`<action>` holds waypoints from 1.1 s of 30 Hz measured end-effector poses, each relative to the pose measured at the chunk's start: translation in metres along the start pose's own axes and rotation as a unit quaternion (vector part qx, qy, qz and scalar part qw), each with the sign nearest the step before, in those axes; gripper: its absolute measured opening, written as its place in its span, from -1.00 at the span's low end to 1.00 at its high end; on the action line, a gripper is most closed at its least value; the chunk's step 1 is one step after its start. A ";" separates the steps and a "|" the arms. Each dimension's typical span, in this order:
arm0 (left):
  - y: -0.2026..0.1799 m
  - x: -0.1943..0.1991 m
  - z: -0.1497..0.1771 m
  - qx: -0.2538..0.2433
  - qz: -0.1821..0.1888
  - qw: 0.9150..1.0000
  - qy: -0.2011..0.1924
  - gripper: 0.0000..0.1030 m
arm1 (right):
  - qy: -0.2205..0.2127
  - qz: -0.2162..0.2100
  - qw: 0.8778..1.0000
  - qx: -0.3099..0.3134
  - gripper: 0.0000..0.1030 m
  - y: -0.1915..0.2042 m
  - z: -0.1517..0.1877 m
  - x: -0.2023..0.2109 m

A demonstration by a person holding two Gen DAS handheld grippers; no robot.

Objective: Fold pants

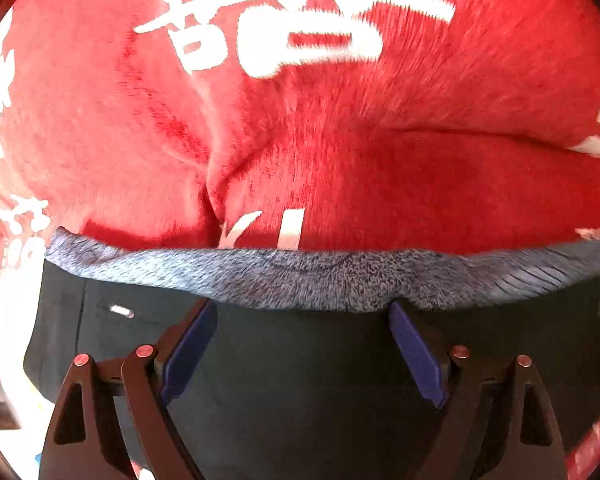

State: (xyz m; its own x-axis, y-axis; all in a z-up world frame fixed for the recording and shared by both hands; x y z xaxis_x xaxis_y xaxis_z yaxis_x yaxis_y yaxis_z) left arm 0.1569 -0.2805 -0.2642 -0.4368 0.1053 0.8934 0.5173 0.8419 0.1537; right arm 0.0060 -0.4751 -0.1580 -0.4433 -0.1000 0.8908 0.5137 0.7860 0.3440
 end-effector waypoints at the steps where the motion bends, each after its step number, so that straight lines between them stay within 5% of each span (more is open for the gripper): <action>1: 0.000 -0.006 0.001 0.015 -0.001 1.000 -0.001 0.79 | 0.017 0.001 1.000 0.011 -0.36 -0.003 -0.001 -0.015; 4: 0.010 -0.013 0.000 0.039 -0.008 0.999 -0.008 1.00 | 0.011 0.007 1.000 0.021 -0.89 -0.025 -0.011 -0.029; 5: 0.012 -0.014 0.001 0.045 -0.001 0.999 -0.009 1.00 | 0.007 0.000 1.000 0.010 -0.93 -0.040 -0.016 -0.025; 11: 0.008 0.003 -0.004 0.034 -0.023 0.999 0.006 1.00 | -0.025 0.113 0.991 -0.061 -0.81 -0.152 -0.037 0.029; 15: -0.037 0.036 -0.005 -0.013 0.013 1.000 -0.007 1.00 | -0.045 0.158 0.984 -0.062 -0.56 -0.182 -0.029 0.080; 19: -0.102 0.057 0.013 -0.068 0.057 0.996 -0.005 1.00 | -0.033 0.188 0.980 -0.059 -0.55 -0.195 0.003 0.106; 23: -0.133 0.059 0.049 -0.084 0.061 0.994 0.019 1.00 | -0.010 0.200 0.976 -0.086 -0.56 -0.222 0.037 0.110; 26: -0.133 0.067 0.062 -0.079 0.058 0.995 -0.007 1.00 | -0.031 0.191 0.980 -0.049 -0.56 -0.223 0.043 0.116; 33: -0.140 0.077 0.062 -0.105 0.030 0.994 0.008 1.00 | -0.038 0.169 0.981 -0.082 -0.53 -0.227 0.054 0.126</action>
State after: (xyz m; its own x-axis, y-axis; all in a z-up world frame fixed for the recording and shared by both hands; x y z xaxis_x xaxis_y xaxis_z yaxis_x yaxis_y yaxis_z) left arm 0.0053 -0.3573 -0.2426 -0.3892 0.1419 0.9102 0.6855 0.7047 0.1832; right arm -0.2061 -0.6333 -0.1403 -0.2774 0.2013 0.9394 0.7499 0.6566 0.0808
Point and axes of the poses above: each gripper's, at about its wrist camera, not at the fingertips, and x roughly against the way its jaws point, y to its left, z to its underside, the point moved 10 cm from there along -x, roughly the way its jaws point, and after that the axes turned 11 degrees about -y, right-handed, at the moved point
